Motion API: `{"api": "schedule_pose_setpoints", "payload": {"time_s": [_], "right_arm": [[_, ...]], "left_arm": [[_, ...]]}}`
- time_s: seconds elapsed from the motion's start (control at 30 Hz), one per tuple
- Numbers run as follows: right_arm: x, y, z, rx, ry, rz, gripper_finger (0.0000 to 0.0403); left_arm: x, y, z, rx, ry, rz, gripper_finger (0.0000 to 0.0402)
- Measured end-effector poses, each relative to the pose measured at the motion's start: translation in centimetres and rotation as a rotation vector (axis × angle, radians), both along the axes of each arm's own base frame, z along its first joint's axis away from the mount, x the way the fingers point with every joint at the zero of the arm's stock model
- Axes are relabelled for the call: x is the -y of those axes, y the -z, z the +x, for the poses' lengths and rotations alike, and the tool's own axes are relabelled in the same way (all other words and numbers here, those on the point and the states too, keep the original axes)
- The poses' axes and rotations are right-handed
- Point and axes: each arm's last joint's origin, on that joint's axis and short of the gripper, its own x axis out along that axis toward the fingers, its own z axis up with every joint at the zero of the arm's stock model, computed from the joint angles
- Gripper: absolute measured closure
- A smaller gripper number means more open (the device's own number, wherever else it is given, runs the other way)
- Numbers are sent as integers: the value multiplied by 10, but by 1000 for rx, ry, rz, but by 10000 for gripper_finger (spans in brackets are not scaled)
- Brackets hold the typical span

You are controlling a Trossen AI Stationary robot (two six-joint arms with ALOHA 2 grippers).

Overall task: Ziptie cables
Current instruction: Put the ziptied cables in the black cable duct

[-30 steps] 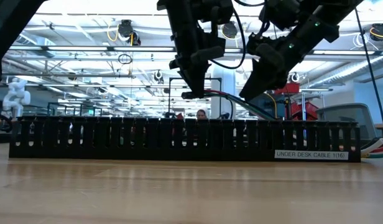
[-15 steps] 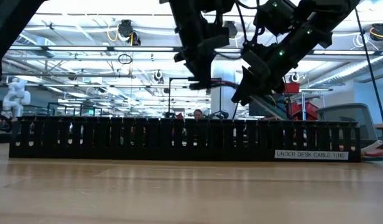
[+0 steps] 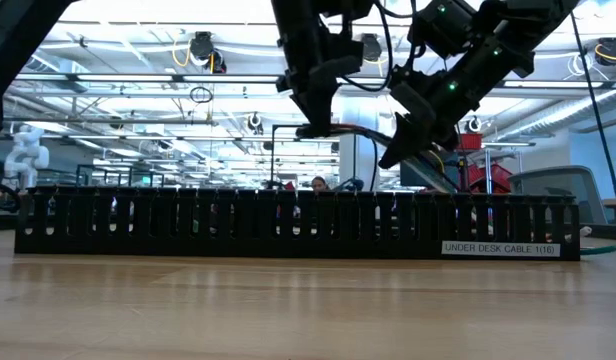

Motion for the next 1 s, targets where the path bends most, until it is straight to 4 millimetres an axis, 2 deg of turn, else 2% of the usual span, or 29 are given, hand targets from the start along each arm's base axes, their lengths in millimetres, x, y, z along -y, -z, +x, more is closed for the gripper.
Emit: {"api": "schedule_pose_setpoints", "payload": {"time_s": [0.1,0.17,0.37,0.57,0.73,1.0], "right_arm": [[0,-1,1,11,0,-2,394],[0,-1,1,15,0,-2,396],[-2,0,0,2,-34,40,353],[-2,2,-2,-22,-30,48,316],[-2,2,-1,-22,-33,42,310],[1,-1,1,26,-6,44,310]], "left_arm": [[-4,0,-1,-7,-10,-1,388],[-8,0,-2,-15,-1,2,388],[-19,-9,-13,-30,-27,5,388],[-33,-29,-27,17,-80,23,388],[-36,-42,-35,72,-117,22,388],[-27,-44,-29,132,-106,-5,389]]}}
